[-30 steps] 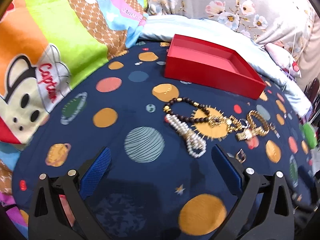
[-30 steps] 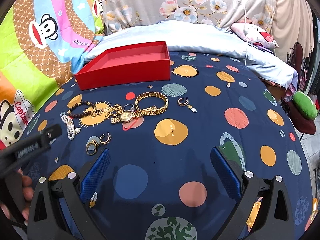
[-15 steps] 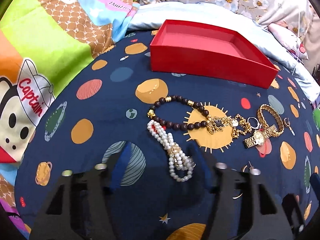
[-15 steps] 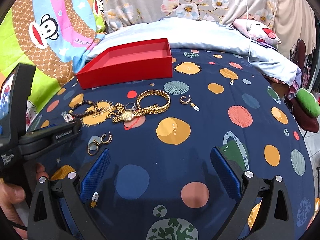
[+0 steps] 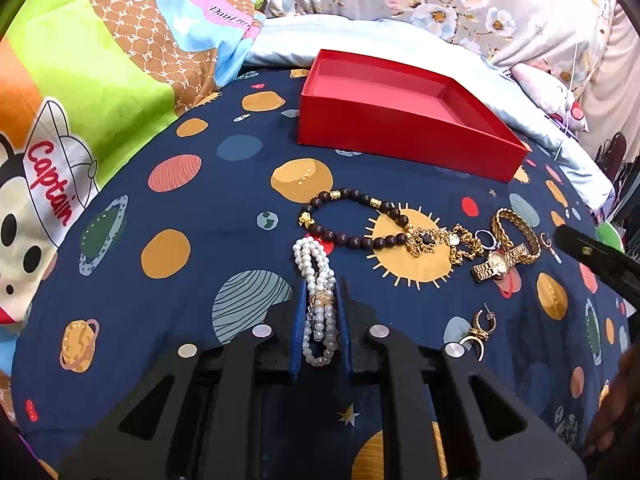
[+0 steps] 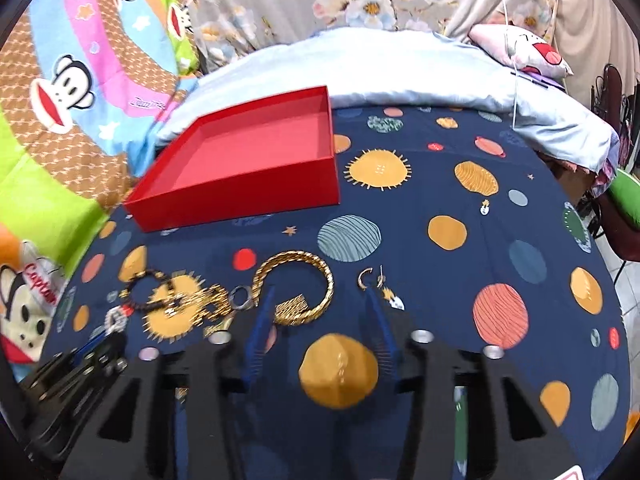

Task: Organize jewelry
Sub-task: 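Grasp the white pearl necklace with the left tool while the right tool grasps the gold chain bracelet, then carry both pieces into the red tray and open both tools to release them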

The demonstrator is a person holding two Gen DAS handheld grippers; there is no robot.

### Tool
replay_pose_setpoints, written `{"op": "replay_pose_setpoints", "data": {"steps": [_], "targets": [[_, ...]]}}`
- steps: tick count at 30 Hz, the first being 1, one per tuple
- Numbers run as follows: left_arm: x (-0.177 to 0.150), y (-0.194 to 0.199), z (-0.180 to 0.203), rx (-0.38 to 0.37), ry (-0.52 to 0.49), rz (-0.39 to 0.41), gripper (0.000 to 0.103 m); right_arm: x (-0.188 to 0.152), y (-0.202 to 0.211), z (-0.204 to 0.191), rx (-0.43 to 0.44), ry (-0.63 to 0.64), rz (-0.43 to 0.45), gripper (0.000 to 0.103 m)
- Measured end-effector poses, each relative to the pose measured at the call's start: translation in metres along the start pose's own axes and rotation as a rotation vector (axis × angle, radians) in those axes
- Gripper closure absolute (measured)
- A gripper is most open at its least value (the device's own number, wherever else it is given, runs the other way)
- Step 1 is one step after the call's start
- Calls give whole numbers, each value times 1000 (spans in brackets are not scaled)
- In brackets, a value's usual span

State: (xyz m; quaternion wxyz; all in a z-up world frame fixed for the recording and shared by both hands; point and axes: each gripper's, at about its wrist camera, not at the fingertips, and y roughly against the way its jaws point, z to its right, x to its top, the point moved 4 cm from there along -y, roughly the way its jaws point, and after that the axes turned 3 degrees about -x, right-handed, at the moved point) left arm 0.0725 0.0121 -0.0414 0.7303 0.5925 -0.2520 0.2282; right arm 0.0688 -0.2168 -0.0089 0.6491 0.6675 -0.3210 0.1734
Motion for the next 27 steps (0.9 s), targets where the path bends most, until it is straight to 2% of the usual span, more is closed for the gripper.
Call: {"op": "replay_pose_setpoints", "data": {"steps": [1,8,10,13,20,27], "targets": [[0,0,0,-2,2,0,89,1,-5,1,-5,-8,-9,73],[0,-1,-1,-6,4,1,89,1,-31,4,-28,-28,-55,83],[0,-1,-2,-7,4,1,89,-1,-37,4,-26,-28,-71,90],[0,-1,-2,-9,6,1,89,-2,-38,3,-34,-20,-64,96],[-1,-1,-1,-12,8,2,89,0,-31,7,-21,-33,-41,100],[0,6,-2,-6,5,21,89,9,-1,11,-2,-39,27,100]]}}
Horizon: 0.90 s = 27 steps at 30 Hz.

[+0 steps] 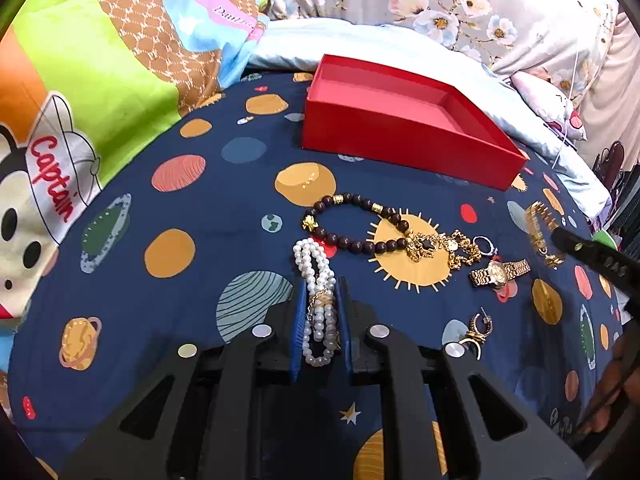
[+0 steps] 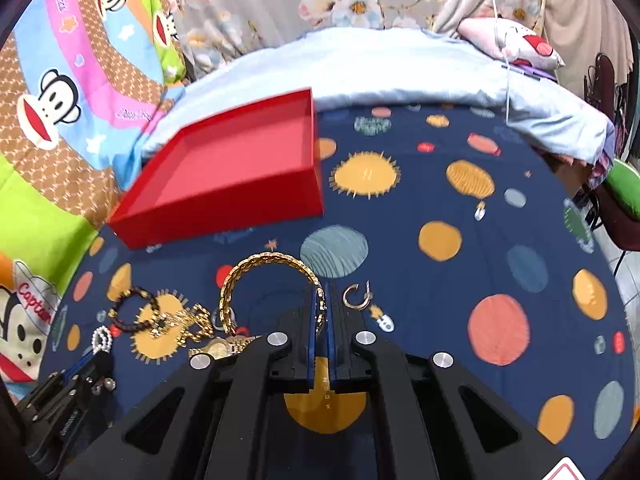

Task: Organize jewelry
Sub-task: 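Carry both pieces into the red tray and open both tools to release them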

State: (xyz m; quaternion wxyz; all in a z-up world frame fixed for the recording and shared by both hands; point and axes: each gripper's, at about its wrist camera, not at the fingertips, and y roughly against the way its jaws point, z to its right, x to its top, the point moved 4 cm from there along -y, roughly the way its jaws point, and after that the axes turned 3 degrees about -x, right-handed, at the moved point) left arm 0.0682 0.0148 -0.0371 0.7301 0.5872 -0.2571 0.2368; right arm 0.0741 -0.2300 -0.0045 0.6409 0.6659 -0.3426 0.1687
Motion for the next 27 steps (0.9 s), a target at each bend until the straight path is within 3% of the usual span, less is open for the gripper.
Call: {"op": "replay_pose_setpoints", "data": {"steps": [6,10,14,18,21,27], "targets": [[27,24,8,-50,-24,35,89,27,26,5,31,2,63,100],[76,41,22,-61,-81,113,89,55,27,1,69,5,87,100],[125,34,38,-69,-125,149,89,93,8,-11,106,26,93,100],[173,3,50,-94,-144,139,89,132,-25,-24,104,59,90,100],[201,-36,57,-109,-153,85,89,158,-58,-34,108,79,60,100],[232,-110,53,-93,-121,-10,89,189,-129,-54,82,119,-45,99]]}}
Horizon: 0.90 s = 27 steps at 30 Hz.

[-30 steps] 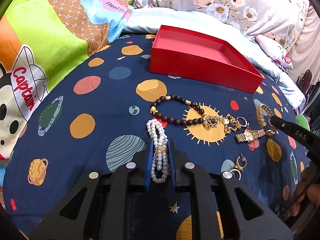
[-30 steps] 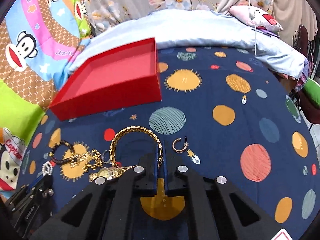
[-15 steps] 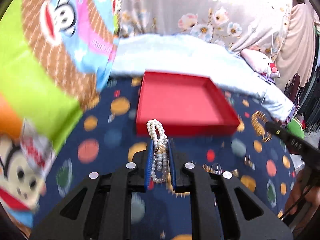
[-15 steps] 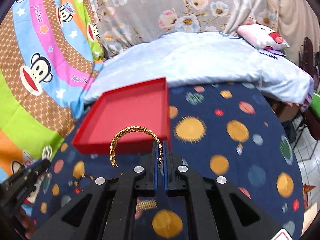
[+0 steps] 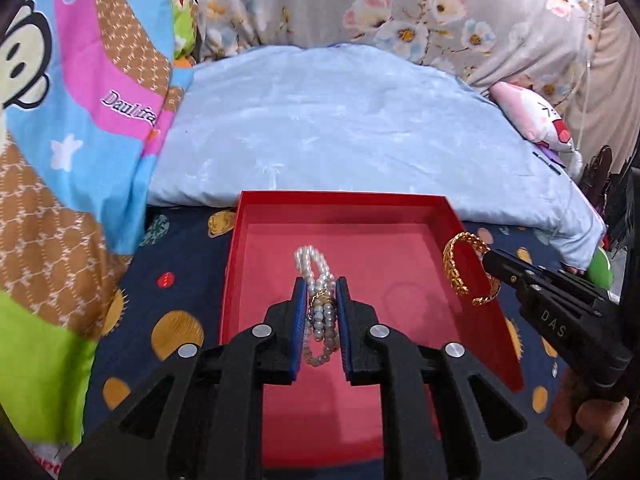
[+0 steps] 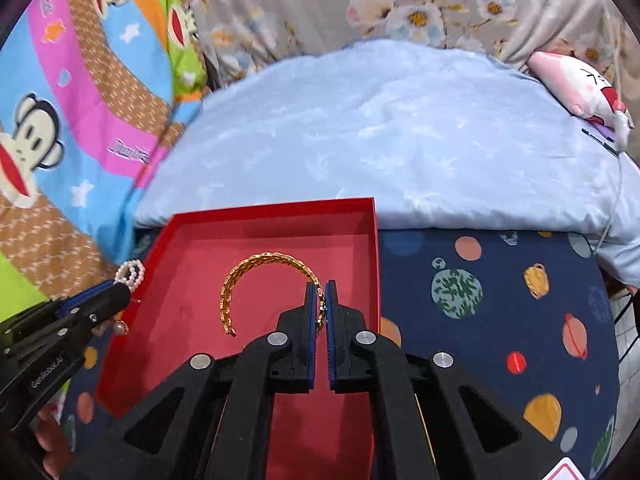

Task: Organize jewelry
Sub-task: 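Carry both pieces into the red tray and open both tools to release them, then grasp the black bead bracelet with the left tool and lift it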

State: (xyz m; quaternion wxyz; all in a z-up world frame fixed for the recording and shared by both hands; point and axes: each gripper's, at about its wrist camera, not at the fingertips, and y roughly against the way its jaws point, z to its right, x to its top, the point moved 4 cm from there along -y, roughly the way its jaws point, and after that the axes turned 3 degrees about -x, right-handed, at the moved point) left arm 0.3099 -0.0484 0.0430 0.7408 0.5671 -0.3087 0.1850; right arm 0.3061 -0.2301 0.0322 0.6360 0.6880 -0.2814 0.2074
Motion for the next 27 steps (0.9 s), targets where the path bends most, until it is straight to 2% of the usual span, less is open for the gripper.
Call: {"op": "replay_pose_setpoints", "data": {"steps": [6,9,11,13,15,19,21,23,27], "targets": [[10,-43,-11,38,1,-48,89,-2,-47,-9,-37,54,-97,99],[9,-50,-19,45,22,-58,89,-8,-57,-11,-29,73,-155,98],[8,-51,-24,53,31,-56,87,-9,-58,-10,-40,75,-161,95],[7,-48,-26,71,23,-45,79,-7,-55,-10,-57,77,-140,92],[5,-43,-27,98,13,-30,60,-8,-53,-8,-72,73,-123,83],[-3,-18,-27,101,0,5,56,-5,-33,-4,-81,51,-41,80],[-8,-4,-28,96,1,22,51,-9,-13,-1,-68,38,-6,80],[-17,16,-29,83,11,45,46,-18,13,1,-56,34,38,79],[-41,51,-27,71,24,73,42,-48,58,7,-33,22,93,70]]}}
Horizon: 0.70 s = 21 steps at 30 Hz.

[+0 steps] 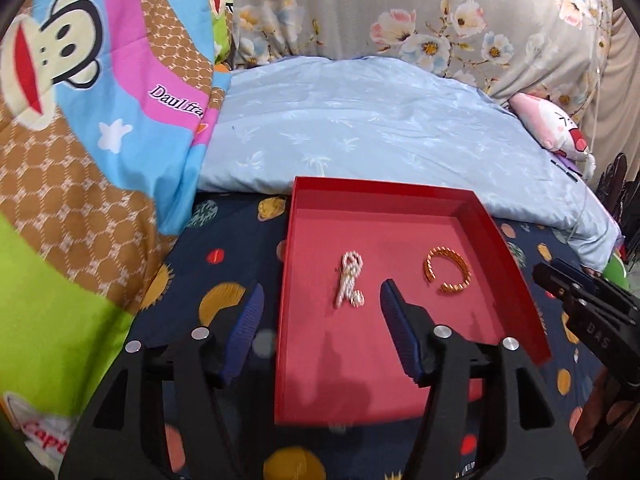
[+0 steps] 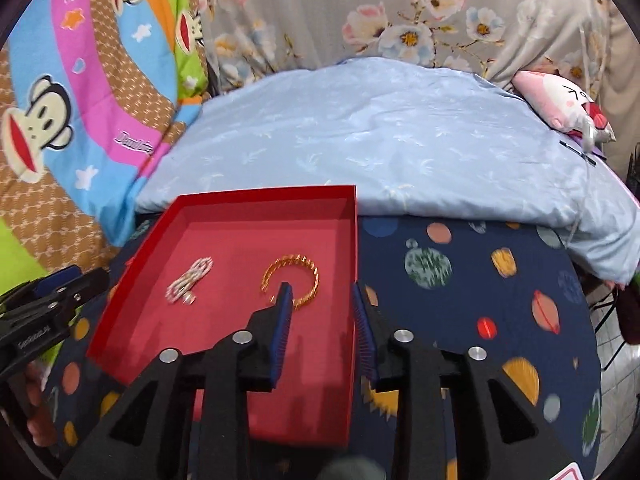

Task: Organize jewelry
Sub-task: 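Grasp the black bead bracelet with the left tool and lift it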

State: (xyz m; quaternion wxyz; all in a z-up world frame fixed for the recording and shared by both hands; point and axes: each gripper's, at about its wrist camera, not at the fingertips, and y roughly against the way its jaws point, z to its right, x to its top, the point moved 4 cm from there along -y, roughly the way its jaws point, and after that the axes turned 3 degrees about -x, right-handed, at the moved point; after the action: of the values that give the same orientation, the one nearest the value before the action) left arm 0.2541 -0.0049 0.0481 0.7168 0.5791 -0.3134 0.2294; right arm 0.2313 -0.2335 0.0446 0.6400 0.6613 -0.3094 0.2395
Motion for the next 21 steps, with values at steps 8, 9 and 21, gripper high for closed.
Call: {"op": "replay_pose_setpoints", "data": {"steps": [8,9,21], "targets": [[-83,50,-1,31,8,-22,35,-98,75,12,72,-68,-40,68],[-95,52,-2,37,12,-37,35,-111,81,12,74,-70,-48,67],[-146,26,-5,93,25,-118,43,-195,104,17,80,-110,-133,65]]}}
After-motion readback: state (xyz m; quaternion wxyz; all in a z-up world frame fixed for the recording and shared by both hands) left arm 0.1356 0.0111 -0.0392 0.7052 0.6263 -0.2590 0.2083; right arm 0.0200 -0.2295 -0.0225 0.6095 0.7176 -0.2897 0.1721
